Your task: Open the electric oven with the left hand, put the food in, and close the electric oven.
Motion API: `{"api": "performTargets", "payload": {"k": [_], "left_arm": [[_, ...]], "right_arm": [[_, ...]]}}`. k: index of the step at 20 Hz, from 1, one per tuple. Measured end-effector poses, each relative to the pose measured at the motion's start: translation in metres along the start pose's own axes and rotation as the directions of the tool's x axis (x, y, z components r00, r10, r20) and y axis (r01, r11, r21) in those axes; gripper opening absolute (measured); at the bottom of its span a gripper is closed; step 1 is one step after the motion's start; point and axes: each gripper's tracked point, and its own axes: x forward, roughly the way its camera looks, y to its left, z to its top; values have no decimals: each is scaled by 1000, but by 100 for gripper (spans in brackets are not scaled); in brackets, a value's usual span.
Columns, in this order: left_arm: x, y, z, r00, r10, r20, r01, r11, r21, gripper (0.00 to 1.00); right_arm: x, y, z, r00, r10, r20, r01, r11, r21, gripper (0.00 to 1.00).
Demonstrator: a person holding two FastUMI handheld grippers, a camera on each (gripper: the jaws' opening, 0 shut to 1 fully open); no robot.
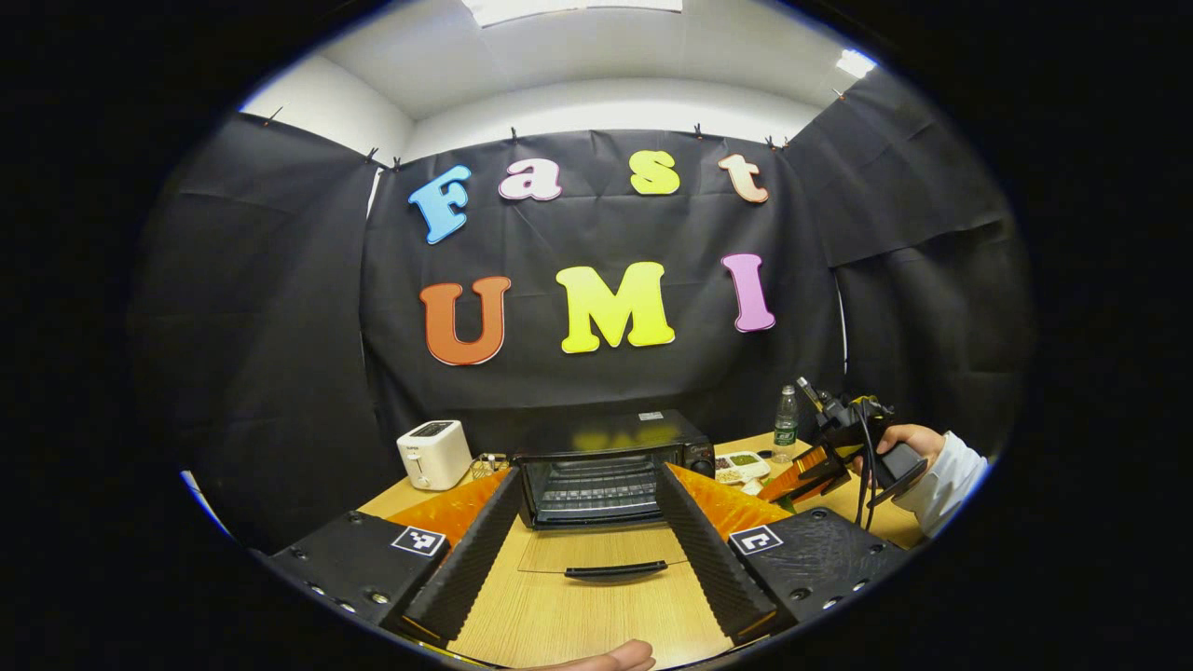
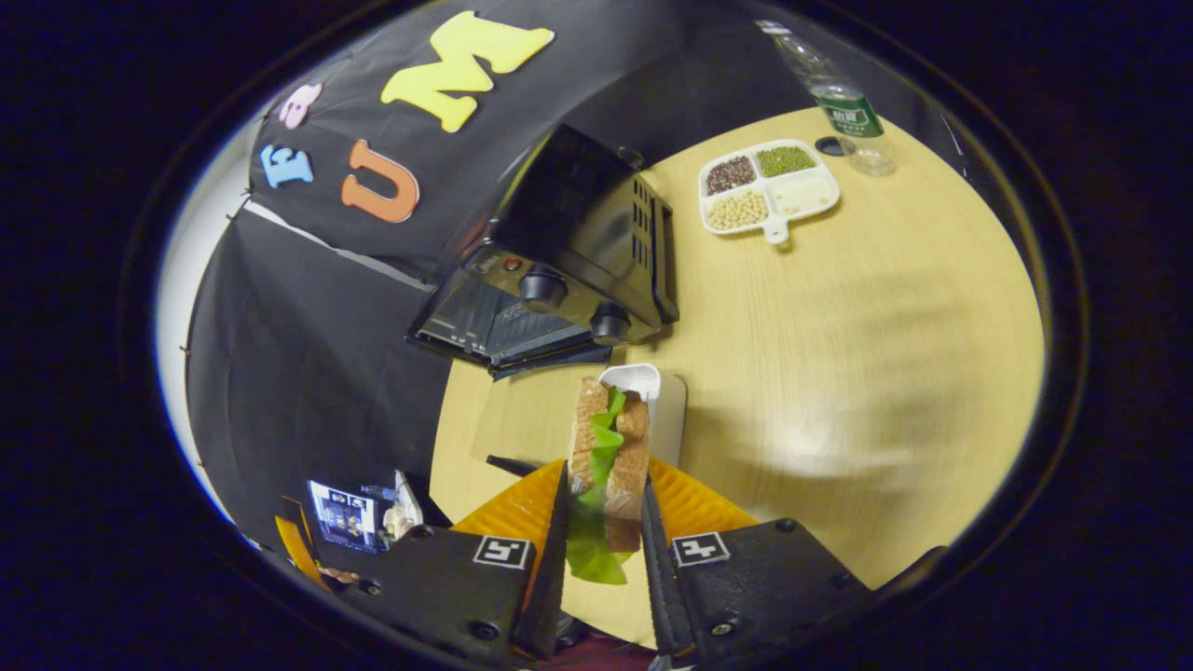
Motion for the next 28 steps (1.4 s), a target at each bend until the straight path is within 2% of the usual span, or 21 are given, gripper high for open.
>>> {"api": "performTargets", "payload": {"k": [4, 7, 11, 15, 19, 21, 25, 28], "left_arm": [[-14, 10, -3, 1000, -17, 16, 17, 1000, -20, 94], [-24, 22, -5, 999, -18, 26, 19, 999, -38, 95], [-32, 39, -11, 1000, -13, 27, 15, 999, -51, 95], [-34, 55, -20, 1000, -13, 18, 14, 998, -62, 95], [-29, 70, -32, 1000, -15, -9, 14, 998, -65, 94], [-23, 77, -33, 1000, -18, -10, 17, 998, -68, 94], [-10, 82, -49, 998, -32, -46, 29, 997, -71, 95], [-4, 81, -57, 997, -53, -58, 47, 994, -96, 94]], "right_arm": [[-8, 38, -13, 993, 45, 110, -48, 999, 25, 39], [7, 70, -22, 977, 101, 189, -111, 993, 41, 39], [39, 108, -21, 931, 140, 336, -192, 973, 125, 39], [69, 145, -16, 868, 206, 452, -327, 922, 208, 39], [106, 157, -4, 818, 157, 554, -348, 901, 260, 39], [124, 162, 7, 781, 143, 608, -375, 886, 273, 39], [159, 151, 34, 708, 38, 705, -363, 876, 318, 38], [183, 151, 57, 648, -5, 761, -379, 865, 328, 39]]}}
